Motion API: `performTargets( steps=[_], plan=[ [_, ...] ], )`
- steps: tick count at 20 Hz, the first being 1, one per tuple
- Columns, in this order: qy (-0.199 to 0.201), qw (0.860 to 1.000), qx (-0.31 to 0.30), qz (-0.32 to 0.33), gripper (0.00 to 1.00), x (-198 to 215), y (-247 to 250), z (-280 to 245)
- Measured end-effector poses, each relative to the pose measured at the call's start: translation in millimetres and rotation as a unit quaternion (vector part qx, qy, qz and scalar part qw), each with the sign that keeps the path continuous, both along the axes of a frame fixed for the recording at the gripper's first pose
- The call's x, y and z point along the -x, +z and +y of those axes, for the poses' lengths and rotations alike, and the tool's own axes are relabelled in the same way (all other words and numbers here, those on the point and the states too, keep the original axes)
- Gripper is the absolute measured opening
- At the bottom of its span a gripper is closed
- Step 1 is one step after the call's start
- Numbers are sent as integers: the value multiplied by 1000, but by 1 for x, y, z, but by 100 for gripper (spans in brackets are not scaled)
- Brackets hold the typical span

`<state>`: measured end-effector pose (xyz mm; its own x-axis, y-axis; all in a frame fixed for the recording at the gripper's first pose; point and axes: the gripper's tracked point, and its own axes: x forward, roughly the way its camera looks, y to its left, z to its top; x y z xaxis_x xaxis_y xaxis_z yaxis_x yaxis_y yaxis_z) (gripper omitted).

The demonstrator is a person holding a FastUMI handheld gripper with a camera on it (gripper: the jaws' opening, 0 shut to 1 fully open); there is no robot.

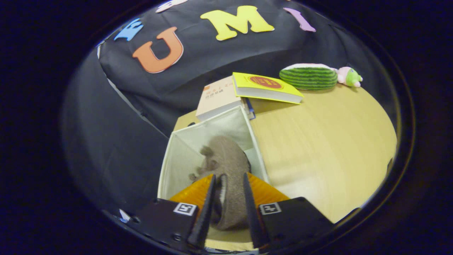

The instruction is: Open the storage box then place both shoes into the box .Put the left shoe in first, then the right shoe, with the right side of both shoes facing outward in a uniform manner.

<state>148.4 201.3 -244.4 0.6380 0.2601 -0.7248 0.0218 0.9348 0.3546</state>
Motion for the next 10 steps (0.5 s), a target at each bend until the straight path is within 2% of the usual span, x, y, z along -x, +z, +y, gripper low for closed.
performTargets(
  steps=[3,7,10],
  plan=[
    [8,997,76,-23,79,9,7,-13],
    [7,988,132,-74,79,8,30,-29],
    [-1,985,140,-101,100,10,53,-45]
  ],
)
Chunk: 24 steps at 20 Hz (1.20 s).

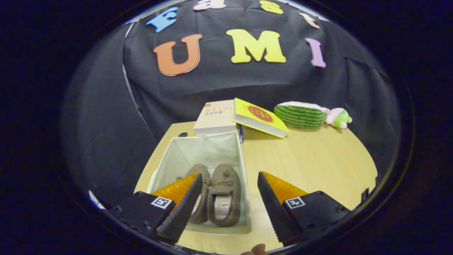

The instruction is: Open the storage box then place both shoes into the box .Put the left shoe in first, then the right shoe, with the right side of both shoes facing outward in a uniform manner.

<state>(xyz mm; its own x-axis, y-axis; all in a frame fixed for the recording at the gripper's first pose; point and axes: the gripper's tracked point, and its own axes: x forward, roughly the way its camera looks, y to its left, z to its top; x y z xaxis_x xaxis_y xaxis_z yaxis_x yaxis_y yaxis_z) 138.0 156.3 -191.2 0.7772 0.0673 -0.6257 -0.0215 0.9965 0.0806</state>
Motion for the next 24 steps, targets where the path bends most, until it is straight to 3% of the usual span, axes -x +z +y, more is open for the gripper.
performTargets(
  steps=[9,16,20,24],
  plan=[
    [-7,993,24,-116,100,20,89,-69],
    [-12,982,27,-185,100,72,140,-111],
    [-22,969,34,-245,100,101,174,-127],
    [-14,963,45,-266,100,136,183,-132]
  ],
)
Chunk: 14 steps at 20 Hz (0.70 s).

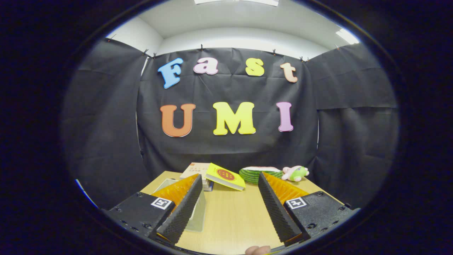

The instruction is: Open the storage box then place both shoes into the box .Put the left shoe in first, then the right shoe, with the right side of both shoes facing outward in a uniform manner.

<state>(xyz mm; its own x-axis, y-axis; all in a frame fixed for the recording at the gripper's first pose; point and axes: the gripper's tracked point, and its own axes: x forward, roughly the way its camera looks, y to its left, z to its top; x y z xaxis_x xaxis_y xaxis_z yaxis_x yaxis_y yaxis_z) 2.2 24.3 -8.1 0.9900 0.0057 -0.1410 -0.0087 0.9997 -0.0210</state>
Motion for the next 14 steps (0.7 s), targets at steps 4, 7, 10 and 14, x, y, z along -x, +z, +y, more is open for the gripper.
performTargets(
  steps=[4,7,10,14],
  plan=[
    [-15,1000,-12,-19,100,24,5,-16],
    [-14,999,-16,-29,100,38,7,-20],
    [-15,999,-9,-40,100,47,8,-27],
    [-8,999,-10,-48,100,57,13,-34]
  ],
)
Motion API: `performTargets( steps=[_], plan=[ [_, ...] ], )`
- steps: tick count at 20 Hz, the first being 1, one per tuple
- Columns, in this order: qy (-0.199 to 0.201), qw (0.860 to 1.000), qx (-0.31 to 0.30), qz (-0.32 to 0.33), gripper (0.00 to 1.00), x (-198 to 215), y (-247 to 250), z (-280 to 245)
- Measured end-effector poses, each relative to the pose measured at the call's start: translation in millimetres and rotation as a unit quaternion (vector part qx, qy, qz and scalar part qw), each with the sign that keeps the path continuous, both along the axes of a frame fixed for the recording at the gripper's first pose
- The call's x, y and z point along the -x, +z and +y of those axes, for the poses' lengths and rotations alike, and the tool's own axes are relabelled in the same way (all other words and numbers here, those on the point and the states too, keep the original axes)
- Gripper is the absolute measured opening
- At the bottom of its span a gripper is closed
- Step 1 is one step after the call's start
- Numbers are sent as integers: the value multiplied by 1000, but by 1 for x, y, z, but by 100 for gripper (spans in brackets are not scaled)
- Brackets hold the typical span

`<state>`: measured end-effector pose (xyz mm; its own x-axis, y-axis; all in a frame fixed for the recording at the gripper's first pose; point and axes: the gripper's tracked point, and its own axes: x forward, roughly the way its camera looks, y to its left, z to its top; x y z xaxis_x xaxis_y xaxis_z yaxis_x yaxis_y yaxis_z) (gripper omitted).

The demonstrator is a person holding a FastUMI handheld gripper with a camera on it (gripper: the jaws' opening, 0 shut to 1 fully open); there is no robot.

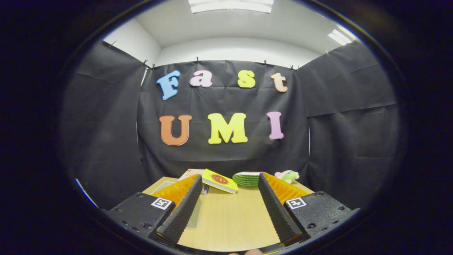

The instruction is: Open the storage box then place both shoes into the box .Put the left shoe in first, then the right shoe, with the right side of both shoes facing outward in a uniform manner.

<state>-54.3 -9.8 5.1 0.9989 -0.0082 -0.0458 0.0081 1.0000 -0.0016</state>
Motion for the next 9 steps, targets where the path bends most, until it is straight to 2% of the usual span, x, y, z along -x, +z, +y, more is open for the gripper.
performTargets(
  steps=[5,9],
  plan=[
    [-20,1000,-4,-5,100,10,2,-24],
    [-10,1000,-3,-8,100,15,2,-21]
  ],
)
